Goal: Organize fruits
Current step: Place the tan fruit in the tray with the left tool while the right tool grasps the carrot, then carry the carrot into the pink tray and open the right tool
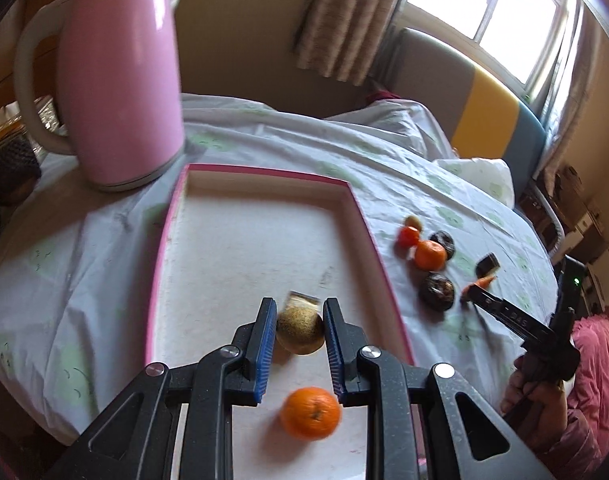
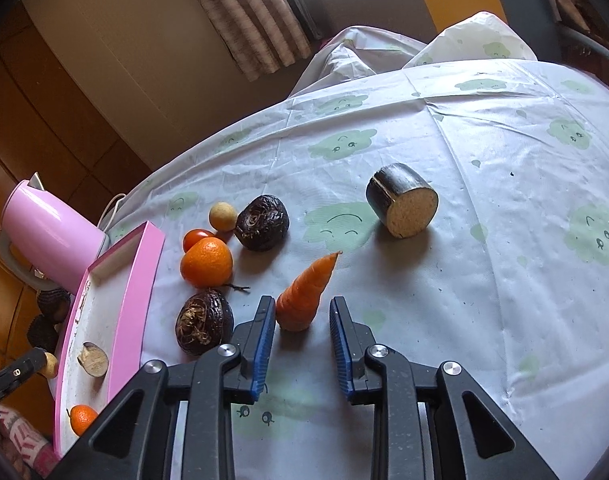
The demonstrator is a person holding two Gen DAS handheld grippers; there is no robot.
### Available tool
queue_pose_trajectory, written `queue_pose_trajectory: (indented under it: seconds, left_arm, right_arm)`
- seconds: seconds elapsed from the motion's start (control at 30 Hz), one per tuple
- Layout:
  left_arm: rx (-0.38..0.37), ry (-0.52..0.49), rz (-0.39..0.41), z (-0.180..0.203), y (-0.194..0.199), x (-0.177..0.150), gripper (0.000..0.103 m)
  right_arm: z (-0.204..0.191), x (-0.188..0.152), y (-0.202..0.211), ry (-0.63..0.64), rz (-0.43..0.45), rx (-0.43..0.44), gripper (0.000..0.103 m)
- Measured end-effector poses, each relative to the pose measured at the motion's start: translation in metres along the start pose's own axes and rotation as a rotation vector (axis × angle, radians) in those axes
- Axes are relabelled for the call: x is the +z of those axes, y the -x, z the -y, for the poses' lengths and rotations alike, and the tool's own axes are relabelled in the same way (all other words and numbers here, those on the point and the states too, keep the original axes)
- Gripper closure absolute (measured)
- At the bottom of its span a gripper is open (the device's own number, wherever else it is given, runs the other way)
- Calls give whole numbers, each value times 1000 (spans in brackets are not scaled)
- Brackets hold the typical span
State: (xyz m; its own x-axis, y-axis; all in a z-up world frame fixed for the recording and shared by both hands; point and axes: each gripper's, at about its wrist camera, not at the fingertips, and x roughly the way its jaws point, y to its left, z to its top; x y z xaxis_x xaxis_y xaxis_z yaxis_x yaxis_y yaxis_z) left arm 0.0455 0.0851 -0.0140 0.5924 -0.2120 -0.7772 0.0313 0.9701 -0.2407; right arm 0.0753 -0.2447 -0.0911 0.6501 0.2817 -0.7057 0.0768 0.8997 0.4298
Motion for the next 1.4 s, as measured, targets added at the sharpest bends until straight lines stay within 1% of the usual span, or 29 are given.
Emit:
queue_pose_trajectory:
  seconds: [0.07,0.13,0.2,0.23,0.27,0.3,0.4,0.47,0.67,0.83,0.93,1.07,1.2,1.4]
  left_arm:
    - [6,18,4,-8,-3,4,79]
    - [32,27,16,-12,-7,9,79]
    - [34,47,14,-17,-13,14,78]
    - [37,58,12,-19,-15,15,75]
    - [57,62,10,-20,-16,16,69]
    - [78,60,11,-19,-17,16,69]
    - [97,55,7,-16,-16,10,67]
    - [113,34,15,-11,-13,4,67]
    - [98,5,9,1,-10,-8,67]
    - [91,-23,7,13,-8,-16,67]
    - [82,-39,7,18,-7,-18,67]
    - [78,-50,12,22,-6,-20,67]
    - [71,-38,8,20,-5,-21,67]
    - [76,0,14,6,-3,-22,67]
  right_arm:
    - [-3,1,-1,14,1,-9,76]
    - [-6,1,-2,34,-1,-19,76]
    - [-9,1,-3,54,-4,-29,77]
    - [-10,1,-4,62,-5,-33,77]
    - [-11,2,-4,68,-8,-35,77]
    - [-11,2,-5,72,-10,-35,78]
    - [-13,3,-6,84,-17,-36,81]
    - [-15,3,-7,93,-22,-40,82]
    - [-16,3,-2,102,-29,-47,82]
    - [-11,-1,15,85,-17,-33,82]
    - [-14,-6,27,95,-12,-9,82]
    - [-30,-11,38,131,-27,63,82]
    - [-63,-20,40,205,-61,145,82]
    - [-124,-37,37,340,-125,266,82]
